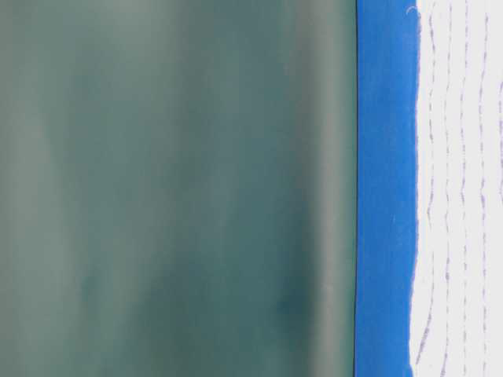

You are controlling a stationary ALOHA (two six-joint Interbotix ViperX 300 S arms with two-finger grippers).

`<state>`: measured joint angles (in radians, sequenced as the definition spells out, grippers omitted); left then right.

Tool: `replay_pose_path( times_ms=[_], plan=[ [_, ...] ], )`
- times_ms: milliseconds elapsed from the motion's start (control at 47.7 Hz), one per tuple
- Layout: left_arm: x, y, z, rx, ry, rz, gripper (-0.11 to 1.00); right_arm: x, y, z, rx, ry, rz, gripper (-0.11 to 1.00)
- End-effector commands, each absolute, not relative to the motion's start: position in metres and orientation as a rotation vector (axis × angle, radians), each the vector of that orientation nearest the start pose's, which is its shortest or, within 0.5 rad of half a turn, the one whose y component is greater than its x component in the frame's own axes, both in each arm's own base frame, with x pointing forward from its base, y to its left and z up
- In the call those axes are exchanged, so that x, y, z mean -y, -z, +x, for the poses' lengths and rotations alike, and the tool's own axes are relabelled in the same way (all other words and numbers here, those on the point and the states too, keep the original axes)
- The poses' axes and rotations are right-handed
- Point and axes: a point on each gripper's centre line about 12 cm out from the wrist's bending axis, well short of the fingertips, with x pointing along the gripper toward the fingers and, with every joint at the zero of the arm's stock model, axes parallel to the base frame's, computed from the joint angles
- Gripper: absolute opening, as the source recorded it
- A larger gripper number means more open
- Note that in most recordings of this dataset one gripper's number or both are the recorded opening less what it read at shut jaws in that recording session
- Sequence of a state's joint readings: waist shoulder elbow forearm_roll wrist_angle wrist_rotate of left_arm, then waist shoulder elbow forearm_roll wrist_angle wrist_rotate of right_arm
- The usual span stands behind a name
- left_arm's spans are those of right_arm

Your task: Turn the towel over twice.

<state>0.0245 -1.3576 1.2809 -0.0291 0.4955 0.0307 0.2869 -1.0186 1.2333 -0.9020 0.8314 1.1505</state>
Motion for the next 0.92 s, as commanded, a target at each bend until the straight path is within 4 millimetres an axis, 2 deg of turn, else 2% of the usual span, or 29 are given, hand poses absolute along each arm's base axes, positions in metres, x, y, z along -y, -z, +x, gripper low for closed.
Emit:
replay_pose_path(
  times_ms=[0,105,252,440,692,902],
  plan=[
    [-0.002,-0.233,0.126,-0.414,-0.012,-0.002,0.75,0.029,-0.216,0.153,-0.628,0.493,0.082,0.49],
    [-0.002,-0.233,0.124,-0.429,-0.011,0.000,0.75,0.031,-0.212,0.150,-0.677,0.537,0.093,0.49],
    [-0.002,-0.234,0.122,-0.437,-0.010,0.001,0.75,0.030,-0.195,0.147,-0.800,0.575,0.087,0.49],
    [-0.001,-0.242,0.116,-0.432,-0.008,0.000,0.75,0.025,-0.182,0.153,-0.915,0.516,-0.061,0.49],
    [-0.001,-0.250,0.107,-0.435,-0.004,0.016,0.75,0.014,-0.181,0.167,-0.942,0.327,-0.259,0.49],
    [-0.001,-0.249,0.108,-0.442,-0.004,0.016,0.75,0.013,-0.188,0.170,-0.924,0.312,-0.273,0.49]
  ],
)
